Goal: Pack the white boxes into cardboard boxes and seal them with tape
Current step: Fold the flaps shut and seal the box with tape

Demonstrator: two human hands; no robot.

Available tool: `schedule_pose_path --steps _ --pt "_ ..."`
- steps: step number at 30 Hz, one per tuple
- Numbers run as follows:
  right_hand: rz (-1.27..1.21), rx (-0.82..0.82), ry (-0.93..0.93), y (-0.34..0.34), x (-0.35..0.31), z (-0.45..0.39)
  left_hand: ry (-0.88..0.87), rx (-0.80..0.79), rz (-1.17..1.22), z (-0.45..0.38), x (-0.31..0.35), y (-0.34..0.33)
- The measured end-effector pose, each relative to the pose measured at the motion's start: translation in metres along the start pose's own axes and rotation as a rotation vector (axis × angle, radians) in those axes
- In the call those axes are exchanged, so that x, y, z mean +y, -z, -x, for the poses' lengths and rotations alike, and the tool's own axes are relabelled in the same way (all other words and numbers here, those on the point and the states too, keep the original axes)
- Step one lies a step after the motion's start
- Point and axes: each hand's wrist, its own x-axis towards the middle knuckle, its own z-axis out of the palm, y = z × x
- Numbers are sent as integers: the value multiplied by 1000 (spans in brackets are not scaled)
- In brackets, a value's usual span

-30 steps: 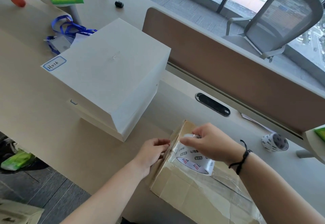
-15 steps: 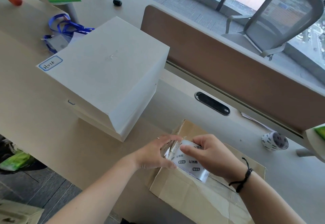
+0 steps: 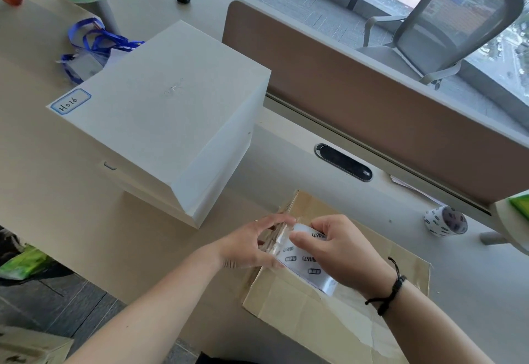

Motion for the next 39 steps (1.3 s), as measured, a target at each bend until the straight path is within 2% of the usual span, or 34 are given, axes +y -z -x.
schedule_pose_path --steps 6,12,18,21,29,39 --pt "-96 5 -110 6 29 9 -21 -3 9 3 2 -2" --pt "-84 4 -98 11 41 6 -35 -12 75 4 0 -5" --pt "0 10 38 6 21 -1 -31 -1 -68 1 7 -3" --pt "36 -3 48 2 10 -5 -26 -16 -170 -5 10 5" --pt "10 -19 15 12 15 -8 -10 -83 -229 -7 17 18" --pt "-101 -27 -95 13 62 -6 -2 -105 -88 0 16 17"
